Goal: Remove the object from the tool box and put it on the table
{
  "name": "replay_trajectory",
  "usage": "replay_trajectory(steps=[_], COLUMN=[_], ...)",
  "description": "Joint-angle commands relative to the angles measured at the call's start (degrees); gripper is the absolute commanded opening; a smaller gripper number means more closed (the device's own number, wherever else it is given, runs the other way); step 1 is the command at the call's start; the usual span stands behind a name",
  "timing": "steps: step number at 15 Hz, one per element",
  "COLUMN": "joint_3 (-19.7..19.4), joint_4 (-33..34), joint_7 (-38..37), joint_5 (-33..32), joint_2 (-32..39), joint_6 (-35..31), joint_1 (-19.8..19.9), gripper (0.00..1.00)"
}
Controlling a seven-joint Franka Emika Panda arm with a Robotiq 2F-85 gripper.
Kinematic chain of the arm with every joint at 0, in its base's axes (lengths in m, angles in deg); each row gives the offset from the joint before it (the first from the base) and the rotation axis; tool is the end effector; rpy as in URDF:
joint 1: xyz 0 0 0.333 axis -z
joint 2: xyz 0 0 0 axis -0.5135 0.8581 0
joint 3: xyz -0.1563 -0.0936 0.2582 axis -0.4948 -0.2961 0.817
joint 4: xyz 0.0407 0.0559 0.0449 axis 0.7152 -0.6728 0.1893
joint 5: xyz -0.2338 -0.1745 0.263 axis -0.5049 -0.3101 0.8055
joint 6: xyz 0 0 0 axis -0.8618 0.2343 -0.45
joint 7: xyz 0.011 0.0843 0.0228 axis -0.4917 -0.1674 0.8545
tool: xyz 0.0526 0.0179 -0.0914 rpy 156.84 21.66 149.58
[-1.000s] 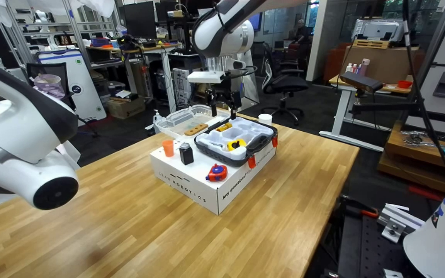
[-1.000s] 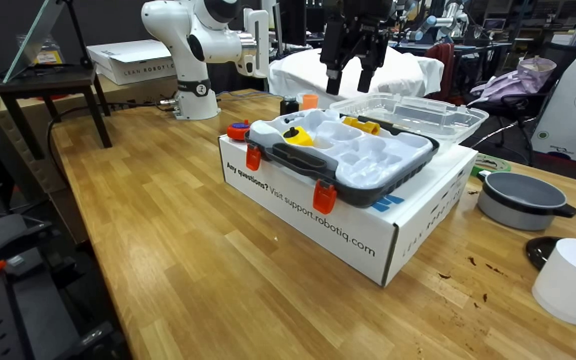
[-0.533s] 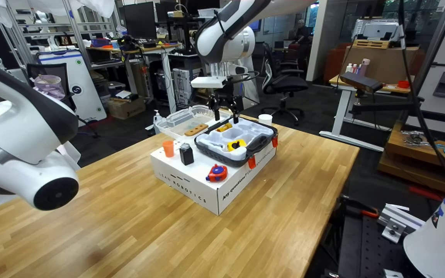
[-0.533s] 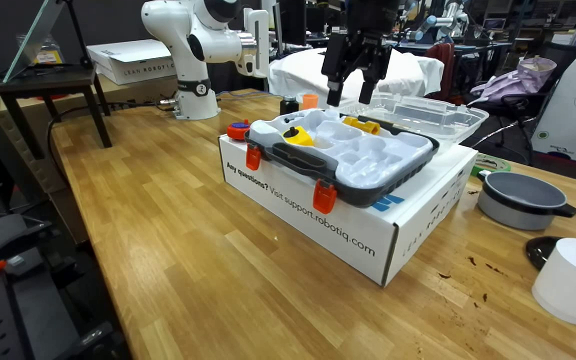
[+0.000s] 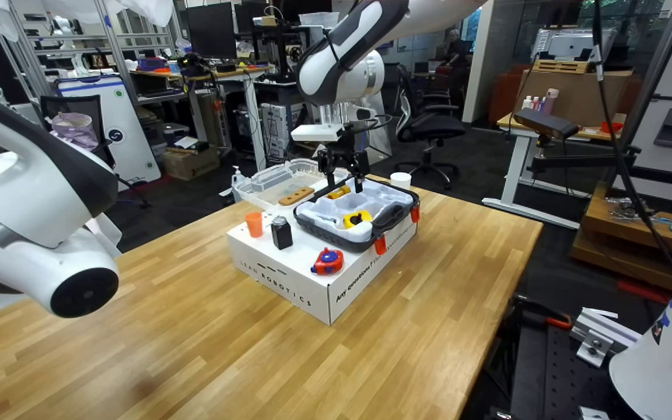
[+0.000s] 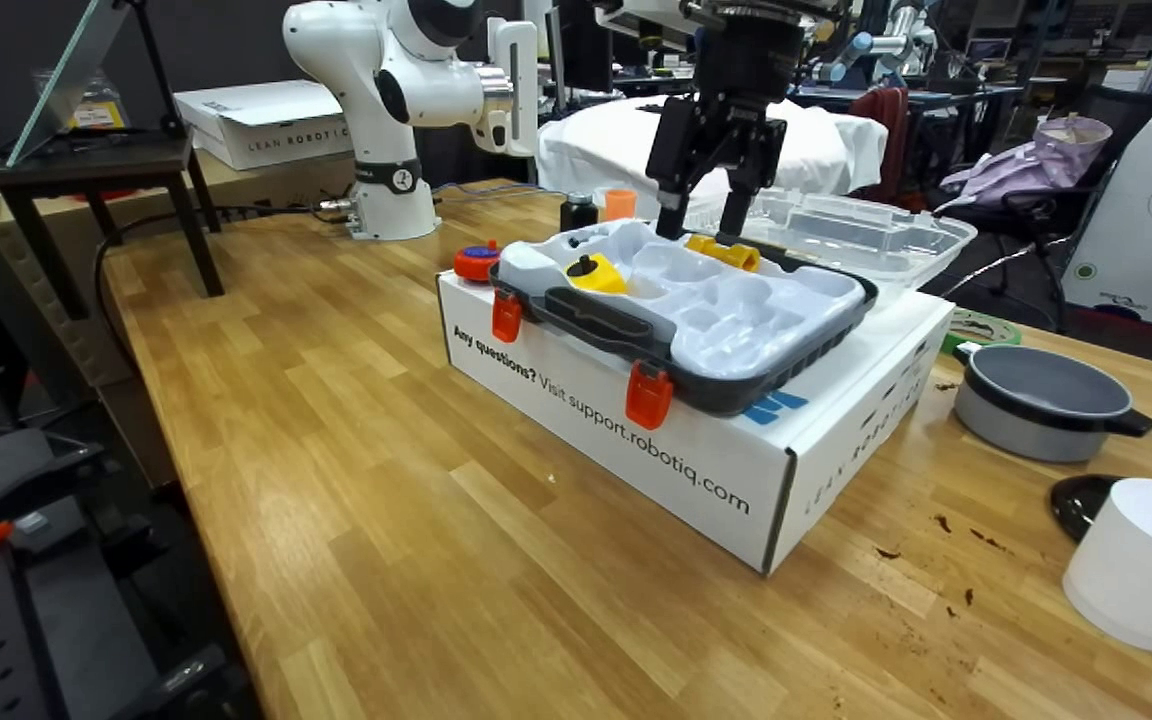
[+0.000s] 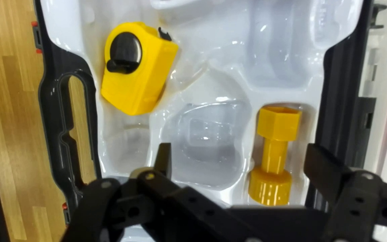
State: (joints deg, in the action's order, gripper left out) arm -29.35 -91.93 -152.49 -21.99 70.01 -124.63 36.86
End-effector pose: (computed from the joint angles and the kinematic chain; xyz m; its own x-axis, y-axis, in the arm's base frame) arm 0.6579 -0.1654 0.2742 -0.1180 -0.9913 -0.0586 -0.9832 0.1084 0.1466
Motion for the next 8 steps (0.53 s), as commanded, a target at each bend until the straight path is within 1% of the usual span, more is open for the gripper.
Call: replay_trajectory(steps=[1,8], joint_3=[0.3,0.3], joint_4=[3.3,5.6], joint_7=[-0.1,-0.4], joint_5=[1.0,1.2], joint_2=[1.7,3.2], joint_6=[2.2,3.1], joint_1=[0.7,1.0], gripper=[1.0,1.0])
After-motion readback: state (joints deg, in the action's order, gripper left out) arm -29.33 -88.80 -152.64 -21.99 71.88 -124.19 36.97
